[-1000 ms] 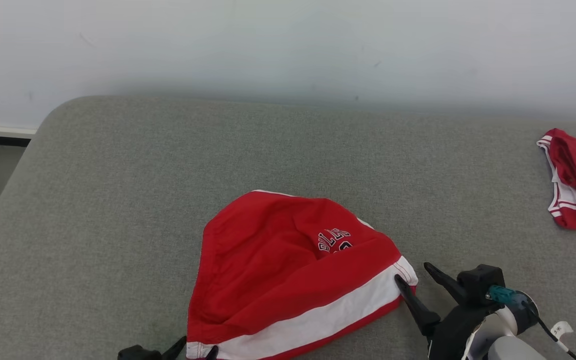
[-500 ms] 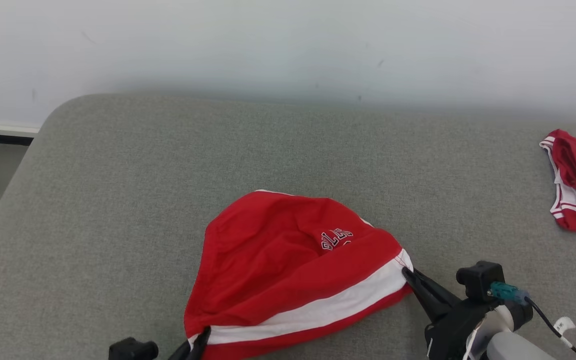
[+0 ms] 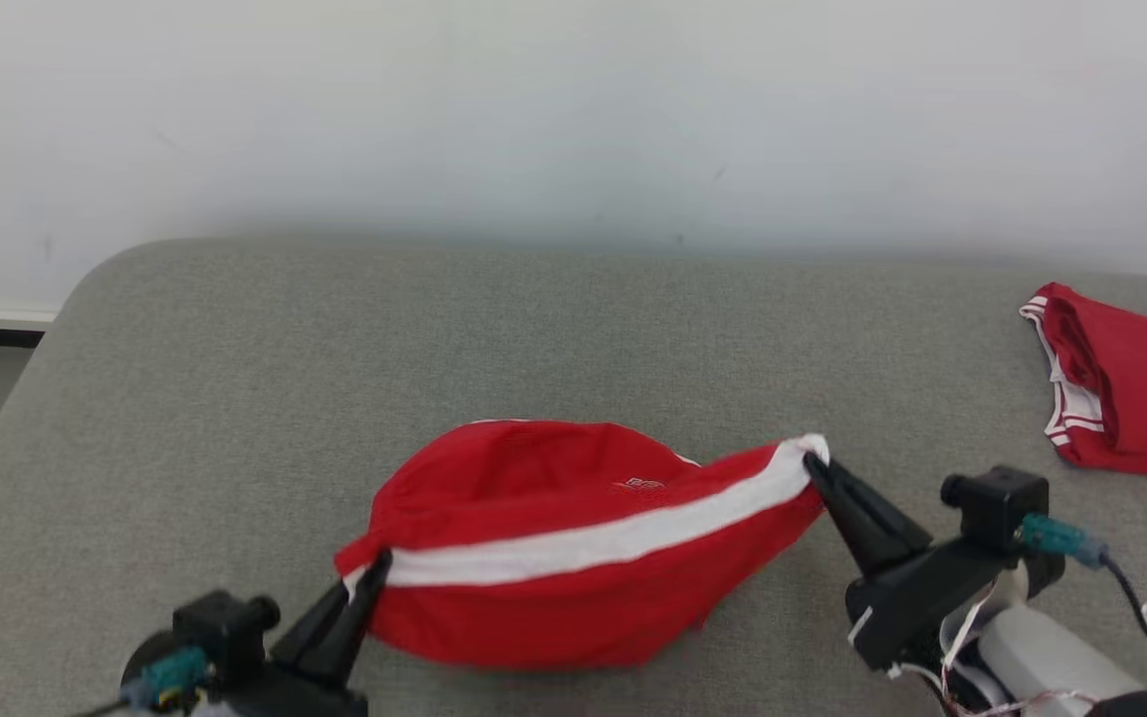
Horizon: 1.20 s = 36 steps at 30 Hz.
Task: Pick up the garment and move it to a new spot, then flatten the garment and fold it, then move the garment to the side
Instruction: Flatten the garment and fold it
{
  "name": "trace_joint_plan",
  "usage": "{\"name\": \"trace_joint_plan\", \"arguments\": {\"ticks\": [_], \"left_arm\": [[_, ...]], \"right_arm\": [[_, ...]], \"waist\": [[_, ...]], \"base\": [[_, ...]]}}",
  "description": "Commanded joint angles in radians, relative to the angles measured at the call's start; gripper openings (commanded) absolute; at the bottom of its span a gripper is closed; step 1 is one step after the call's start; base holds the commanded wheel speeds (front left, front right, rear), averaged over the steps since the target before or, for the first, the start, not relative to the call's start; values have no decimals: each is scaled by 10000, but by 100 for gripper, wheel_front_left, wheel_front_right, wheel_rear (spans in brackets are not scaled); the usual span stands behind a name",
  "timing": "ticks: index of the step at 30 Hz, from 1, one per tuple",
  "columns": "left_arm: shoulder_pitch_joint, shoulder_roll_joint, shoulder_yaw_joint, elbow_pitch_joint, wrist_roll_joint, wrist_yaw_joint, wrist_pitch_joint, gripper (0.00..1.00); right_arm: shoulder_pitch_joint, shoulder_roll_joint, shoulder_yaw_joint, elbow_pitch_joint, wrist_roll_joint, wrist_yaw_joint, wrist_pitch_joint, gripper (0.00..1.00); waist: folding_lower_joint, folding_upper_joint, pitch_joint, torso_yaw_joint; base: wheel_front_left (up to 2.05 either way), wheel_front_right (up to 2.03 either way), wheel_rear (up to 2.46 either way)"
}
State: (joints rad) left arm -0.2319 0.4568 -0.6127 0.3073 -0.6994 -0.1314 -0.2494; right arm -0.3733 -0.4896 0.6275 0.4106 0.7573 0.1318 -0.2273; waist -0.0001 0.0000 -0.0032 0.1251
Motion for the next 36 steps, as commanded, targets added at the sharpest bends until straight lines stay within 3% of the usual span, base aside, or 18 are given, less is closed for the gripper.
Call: {"name": "trace_joint_plan", "arguments": {"ticks": [1,9,16,19,30,36], "left_arm": [[-633,37,15,-150,30,32,180,0],[-4957,643,-171,-694,-760,24,1444,0],[-9321,891,-443,19,-1678,22,2284,0],[-10464,944,-533,306,-1831,23,2428,0],[-15242,716,-1276,2027,-2762,22,2220,0],[-16455,687,-2321,2551,-3342,22,1851,0]], "right_arm": [[-384,58,-195,-39,93,-28,86,0],[-3310,193,-1457,-7,495,-28,901,0],[-6905,520,-2228,421,530,-28,1636,0],[-7975,652,-2385,617,515,-28,1830,0],[-12677,1189,-2675,2313,54,-28,1960,0],[-13911,1244,-2374,3054,-72,-28,1734,0]], "waist": [[1,0,231,-175],[1,0,1909,-770],[1,0,3800,-1324],[1,0,4280,-1486],[1,0,5804,-2036],[1,0,6209,-2195]], "base": [[0,0,0],[0,0,0],[0,0,0],[0,0,0],[0,0,0],[0,0,0]]}}
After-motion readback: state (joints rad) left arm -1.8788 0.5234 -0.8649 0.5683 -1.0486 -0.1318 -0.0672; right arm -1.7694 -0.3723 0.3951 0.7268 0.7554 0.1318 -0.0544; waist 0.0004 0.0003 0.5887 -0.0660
